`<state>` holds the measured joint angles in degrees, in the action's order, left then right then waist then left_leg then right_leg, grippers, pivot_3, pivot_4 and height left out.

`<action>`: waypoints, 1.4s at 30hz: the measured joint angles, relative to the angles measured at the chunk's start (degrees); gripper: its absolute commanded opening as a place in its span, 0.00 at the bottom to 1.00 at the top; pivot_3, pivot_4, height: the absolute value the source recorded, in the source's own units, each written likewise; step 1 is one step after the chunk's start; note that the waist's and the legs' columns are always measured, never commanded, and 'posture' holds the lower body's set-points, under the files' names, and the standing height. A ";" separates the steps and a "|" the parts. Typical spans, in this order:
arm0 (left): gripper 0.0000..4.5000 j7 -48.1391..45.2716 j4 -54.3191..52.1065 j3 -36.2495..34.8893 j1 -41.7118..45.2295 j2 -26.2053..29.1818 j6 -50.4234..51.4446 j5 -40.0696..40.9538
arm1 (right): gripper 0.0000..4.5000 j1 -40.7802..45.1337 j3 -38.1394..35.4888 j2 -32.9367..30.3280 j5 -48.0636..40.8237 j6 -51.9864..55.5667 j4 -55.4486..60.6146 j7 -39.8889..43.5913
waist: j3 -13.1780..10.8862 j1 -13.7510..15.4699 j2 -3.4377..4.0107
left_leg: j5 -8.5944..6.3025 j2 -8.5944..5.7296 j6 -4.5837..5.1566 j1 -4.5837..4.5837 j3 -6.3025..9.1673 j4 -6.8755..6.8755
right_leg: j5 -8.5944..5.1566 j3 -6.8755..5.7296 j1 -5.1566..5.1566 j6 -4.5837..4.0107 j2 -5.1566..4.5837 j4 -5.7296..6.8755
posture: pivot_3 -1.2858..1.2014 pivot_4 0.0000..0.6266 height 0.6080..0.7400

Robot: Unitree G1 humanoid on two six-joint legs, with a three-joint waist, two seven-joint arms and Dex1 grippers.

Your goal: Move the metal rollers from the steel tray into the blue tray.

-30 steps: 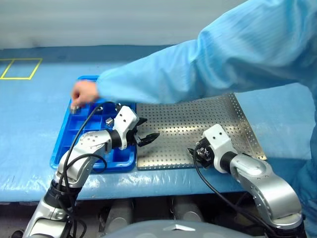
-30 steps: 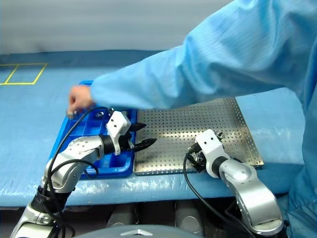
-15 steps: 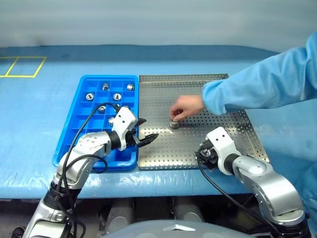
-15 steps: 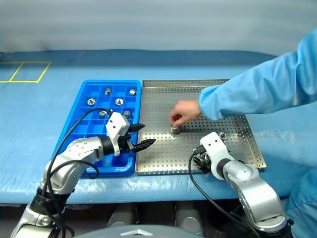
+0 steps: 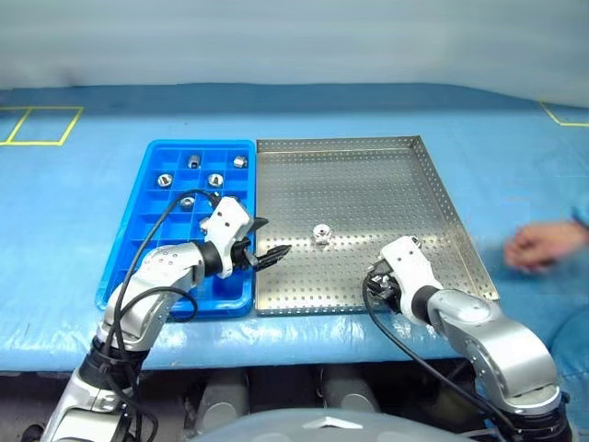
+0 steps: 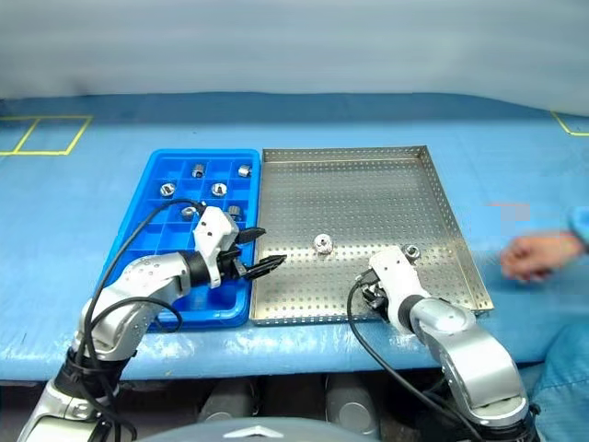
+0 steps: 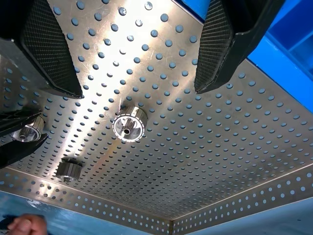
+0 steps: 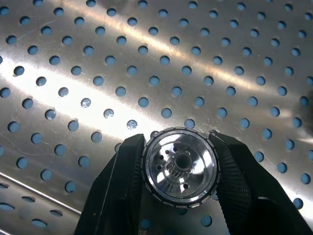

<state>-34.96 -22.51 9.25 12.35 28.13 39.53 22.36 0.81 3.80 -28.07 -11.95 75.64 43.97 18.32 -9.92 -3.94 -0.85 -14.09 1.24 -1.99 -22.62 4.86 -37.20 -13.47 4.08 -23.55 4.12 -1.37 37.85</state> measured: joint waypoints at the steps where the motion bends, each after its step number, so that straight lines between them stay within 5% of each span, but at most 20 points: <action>1: 0.89 0.02 -0.01 -0.35 -0.13 0.34 0.00 0.01 | 0.38 1.20 0.20 0.56 0.08 -0.58 0.00 -0.33 | 0.00 -0.05 0.00 | 0.01 0.00 0.01 0.01 0.00 0.00 | 0.01 0.00 0.00 0.01 0.01 0.01 | 0.50 0.24 1.00; 11: 0.89 2.59 -0.50 -8.57 -3.12 4.44 0.04 -0.37 | 0.38 16.54 6.72 7.50 -0.16 -8.70 -3.75 -1.71 | -0.01 0.52 0.01 | 0.03 -0.01 0.03 -0.08 0.04 0.08 | 0.04 -0.02 -0.07 -0.01 -0.02 0.00 | 0.53 0.24 1.00; 26: 0.89 3.37 -4.80 -26.28 -14.26 13.44 1.16 -1.03 | 0.38 28.18 21.71 18.68 -2.47 -16.35 -15.88 3.99 | -0.05 2.21 0.04 | 0.05 0.05 0.00 -0.06 0.09 0.14 | 0.13 -0.16 -0.14 -0.38 -0.01 0.04 | 0.56 0.24 1.00; 42: 0.89 2.87 -4.40 -24.23 -10.76 15.18 1.76 -2.03 | 0.38 30.98 32.73 29.71 -1.40 -20.83 -35.04 6.25 | -0.05 2.96 0.04 | 0.11 0.08 -0.13 -0.05 0.11 0.19 | 0.13 -0.22 -0.20 -0.43 0.01 0.12 | 0.57 0.24 1.00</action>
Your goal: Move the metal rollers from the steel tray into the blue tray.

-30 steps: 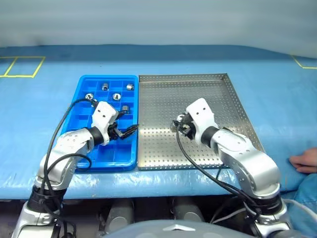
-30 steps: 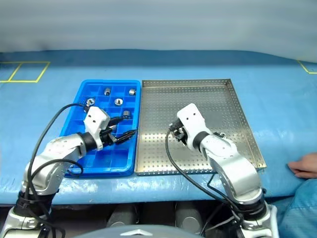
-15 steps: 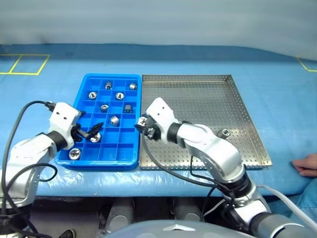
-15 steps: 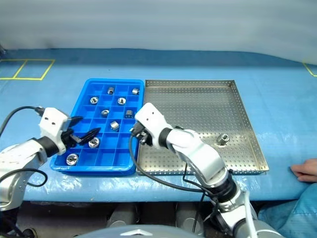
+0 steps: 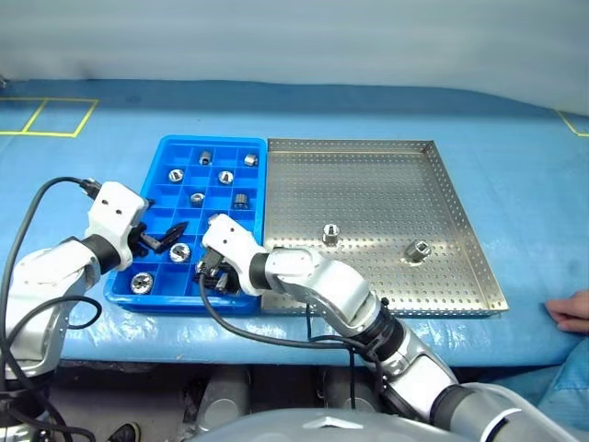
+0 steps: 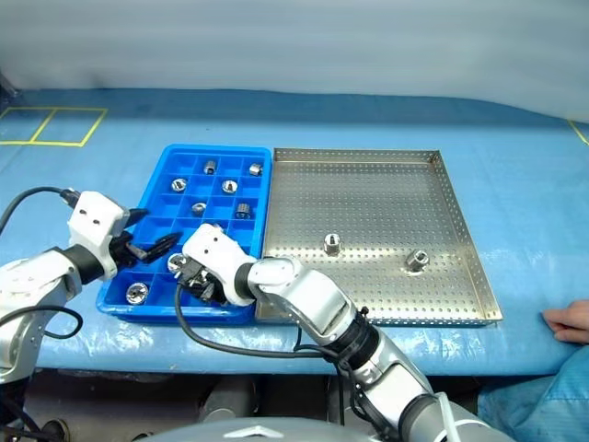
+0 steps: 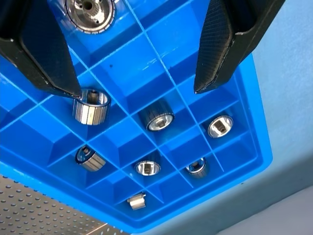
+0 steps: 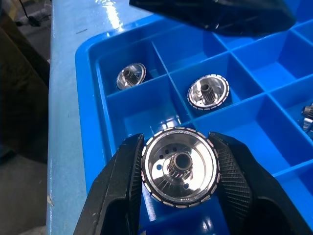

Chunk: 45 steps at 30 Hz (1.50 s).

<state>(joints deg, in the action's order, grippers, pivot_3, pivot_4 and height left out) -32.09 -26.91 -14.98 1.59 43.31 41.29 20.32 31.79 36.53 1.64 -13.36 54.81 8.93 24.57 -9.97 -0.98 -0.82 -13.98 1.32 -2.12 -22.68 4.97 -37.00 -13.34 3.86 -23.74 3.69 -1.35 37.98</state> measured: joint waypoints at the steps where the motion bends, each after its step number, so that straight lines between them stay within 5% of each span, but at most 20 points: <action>1: 0.89 -0.05 0.00 0.28 0.24 0.00 0.21 0.00 | 0.38 0.09 0.36 0.11 0.34 -0.40 -1.15 0.07 | 0.00 0.03 0.00 | 0.00 0.00 0.00 -0.01 0.00 0.00 | 0.00 0.00 0.00 0.00 0.00 0.00 | 0.57 0.24 1.00; 15: 0.89 -0.11 0.56 0.97 0.31 -0.14 0.60 -0.05 | 0.38 0.19 0.35 0.34 0.87 -0.47 -1.77 1.53 | 0.00 0.01 0.00 | 0.00 0.00 -0.01 -0.01 0.00 0.02 | 0.00 0.00 -0.01 0.00 0.00 -0.02 | 0.56 0.24 1.00; 21: 0.89 0.29 1.96 2.21 1.67 -0.48 0.52 -0.23 | 0.81 0.06 0.19 -0.20 1.80 -2.32 -1.51 1.38 | 0.00 -0.04 0.00 | 0.01 0.00 -0.01 -0.01 0.00 0.01 | -0.01 -0.01 -0.01 0.01 0.00 -0.01 | 0.55 0.24 1.00; 30: 0.89 0.36 2.27 7.06 4.91 -3.12 0.36 -0.07 | 0.81 -1.11 -6.53 -0.05 3.22 -4.55 3.41 -2.89 | 0.00 -0.40 -0.01 | 0.01 -0.01 -0.01 -0.01 0.00 0.01 | 0.00 0.00 0.00 0.00 -0.01 -0.01 | 0.54 0.24 1.00; 40: 0.89 1.05 3.17 16.03 11.95 -11.79 -1.10 -1.61 | 0.81 -7.79 -12.67 -10.59 3.18 2.33 21.44 -4.31 | 0.01 -1.04 -0.02 | 0.00 -0.04 0.00 -0.04 0.02 -0.01 | 0.01 0.02 0.04 0.01 -0.03 -0.04 | 0.52 0.24 1.00; 45: 0.89 0.67 6.17 22.78 15.71 -17.58 -1.95 -2.34 | 0.81 -11.06 -22.26 -17.56 7.38 7.46 25.64 -10.22 | 0.02 -1.14 -0.03 | 0.01 -0.18 0.02 -0.05 -0.01 -0.16 | 0.10 0.10 0.15 0.19 -0.12 -0.12 | 0.50 0.24 1.00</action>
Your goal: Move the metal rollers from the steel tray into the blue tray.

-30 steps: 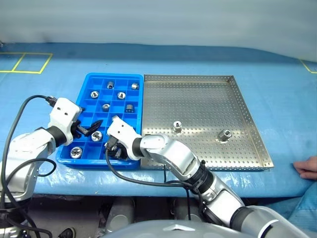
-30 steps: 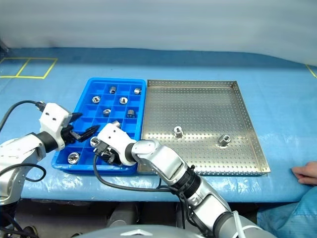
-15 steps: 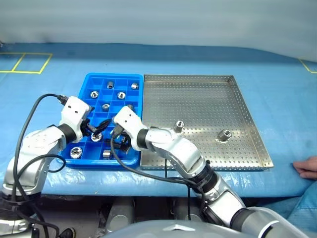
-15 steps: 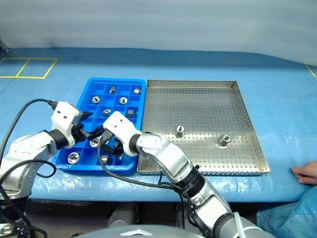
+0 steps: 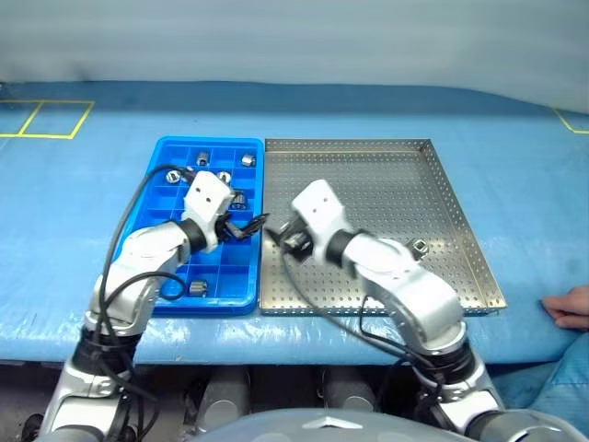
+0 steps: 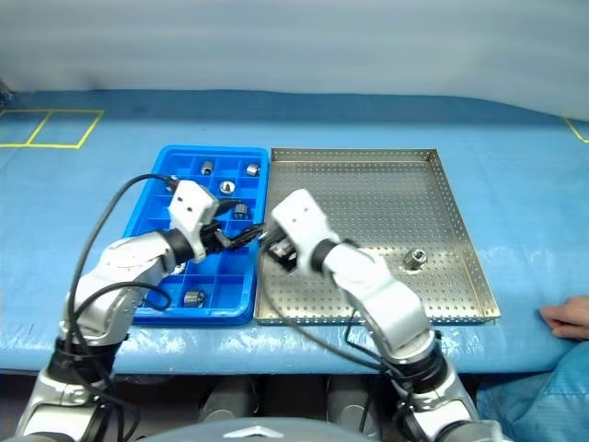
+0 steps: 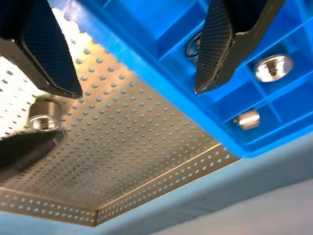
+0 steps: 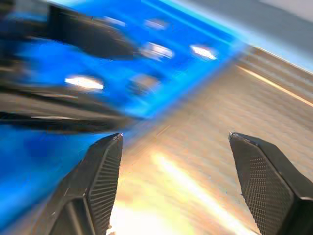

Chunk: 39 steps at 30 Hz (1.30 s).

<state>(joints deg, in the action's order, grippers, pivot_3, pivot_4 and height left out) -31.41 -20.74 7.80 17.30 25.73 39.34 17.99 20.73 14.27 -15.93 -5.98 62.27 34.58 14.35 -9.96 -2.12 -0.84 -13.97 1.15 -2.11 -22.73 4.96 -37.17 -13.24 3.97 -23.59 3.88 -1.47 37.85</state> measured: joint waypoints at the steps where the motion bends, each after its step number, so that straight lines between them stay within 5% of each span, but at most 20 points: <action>1: 0.89 -0.63 0.96 1.48 0.48 -0.69 -0.16 -0.07 | 0.81 -0.72 -1.68 -1.02 0.48 0.71 0.29 -0.72 | 0.00 -0.14 0.00 | 0.00 0.01 0.01 0.01 -0.01 0.00 | 0.01 0.01 0.00 0.01 0.01 -0.02 | 0.50 0.24 1.00; 14: 0.89 -1.46 19.06 13.99 12.15 -8.82 -4.52 -9.40 | 0.81 -6.72 -5.94 -2.59 1.11 4.68 4.77 -2.80 | 0.01 -3.06 0.03 | 0.00 0.04 0.04 -0.01 -0.01 0.02 | -0.14 0.08 -0.04 0.25 0.10 0.04 | 0.46 0.24 1.00; 32: 0.89 0.30 37.55 15.44 16.23 -17.66 -11.09 -16.85 | 0.81 -9.87 -8.49 -1.71 1.09 6.63 8.59 -4.78 | 0.02 -4.93 0.04 | 0.00 0.02 0.06 0.00 0.00 0.00 | -0.14 0.12 -0.01 0.31 0.09 0.04 | 0.45 0.24 1.00; 35: 0.77 1.30 39.82 14.53 17.16 -19.02 -11.69 -17.29 | 0.82 -10.04 -8.38 -1.42 0.93 6.62 8.60 -4.72 | 0.03 -4.97 0.05 | 0.01 0.01 0.07 0.01 0.00 -0.02 | -0.13 0.13 0.01 0.34 0.09 0.04 | 0.45 0.24 1.00; 39: 0.46 1.68 40.61 13.56 17.07 -20.03 -12.34 -17.37 | 0.82 -10.09 -8.11 -1.11 0.86 6.62 8.60 -4.71 | 0.03 -5.03 0.05 | 0.01 0.01 0.07 0.01 0.00 -0.01 | -0.13 0.12 0.00 0.34 0.09 0.04 | 0.45 0.24 1.00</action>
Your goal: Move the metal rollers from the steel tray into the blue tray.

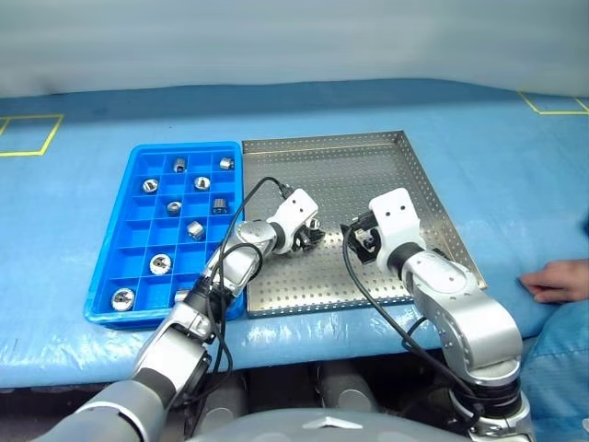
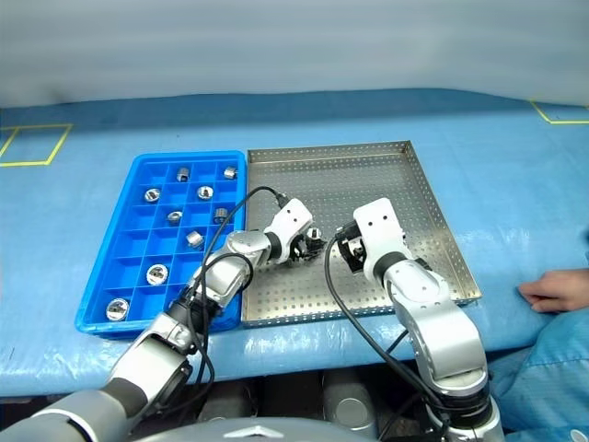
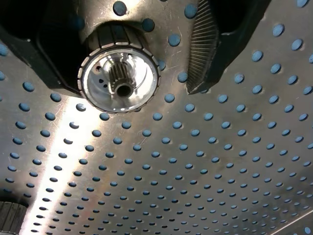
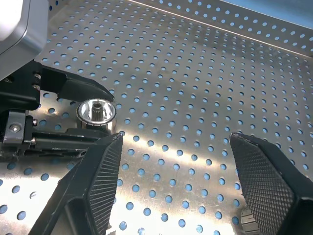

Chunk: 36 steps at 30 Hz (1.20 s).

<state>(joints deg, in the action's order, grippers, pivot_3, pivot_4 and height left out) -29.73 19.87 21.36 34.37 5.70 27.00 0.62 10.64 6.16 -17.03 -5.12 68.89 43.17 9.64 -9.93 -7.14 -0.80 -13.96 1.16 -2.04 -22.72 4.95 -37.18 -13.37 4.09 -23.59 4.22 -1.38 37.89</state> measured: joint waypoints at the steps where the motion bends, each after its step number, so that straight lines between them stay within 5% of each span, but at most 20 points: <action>1: 0.40 0.02 0.00 -0.25 -0.11 -0.15 0.01 0.02 | 0.82 0.00 0.05 0.04 -0.01 0.00 0.00 0.03 | 0.00 -0.01 0.00 | 0.00 0.00 0.00 0.00 0.00 0.00 | 0.00 0.00 0.00 0.00 0.00 0.00 | 0.45 0.24 1.00; 14: 0.40 1.19 -5.09 -6.40 -1.76 0.64 1.60 2.01 | 0.82 -1.40 1.87 -1.18 -1.02 -1.09 -1.72 2.06 | 0.00 0.24 0.00 | 0.00 0.00 0.00 -0.02 0.00 0.01 | 0.01 0.00 -0.01 0.00 -0.01 0.00 | 0.47 0.24 1.00; 27: 0.40 -3.90 -41.04 -15.73 -12.82 21.26 25.10 9.75 | 0.82 -3.89 1.91 0.44 -13.70 -9.10 -3.55 14.89 | -0.02 1.16 0.01 | 0.00 0.04 0.01 0.03 0.01 0.03 | -0.01 -0.01 0.00 0.01 0.01 0.02 | 0.51 0.24 1.00; 36: 0.40 6.23 -51.90 -29.19 -18.09 23.13 34.13 8.72 | 0.82 -0.55 4.65 -0.54 -15.81 -15.28 -5.93 17.96 | -0.02 4.45 0.01 | 0.01 0.04 -0.02 0.04 0.04 0.03 | -0.01 -0.07 0.02 0.00 0.00 0.01 | 0.55 0.24 1.00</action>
<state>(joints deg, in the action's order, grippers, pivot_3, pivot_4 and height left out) -23.50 -32.03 -7.83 16.28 28.82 61.13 9.33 10.09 10.81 -17.57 -20.93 53.60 37.24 27.60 -9.95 -2.69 -0.79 -13.94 1.20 -2.06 -22.68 5.00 -37.15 -13.38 4.03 -23.57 4.22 -1.38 37.91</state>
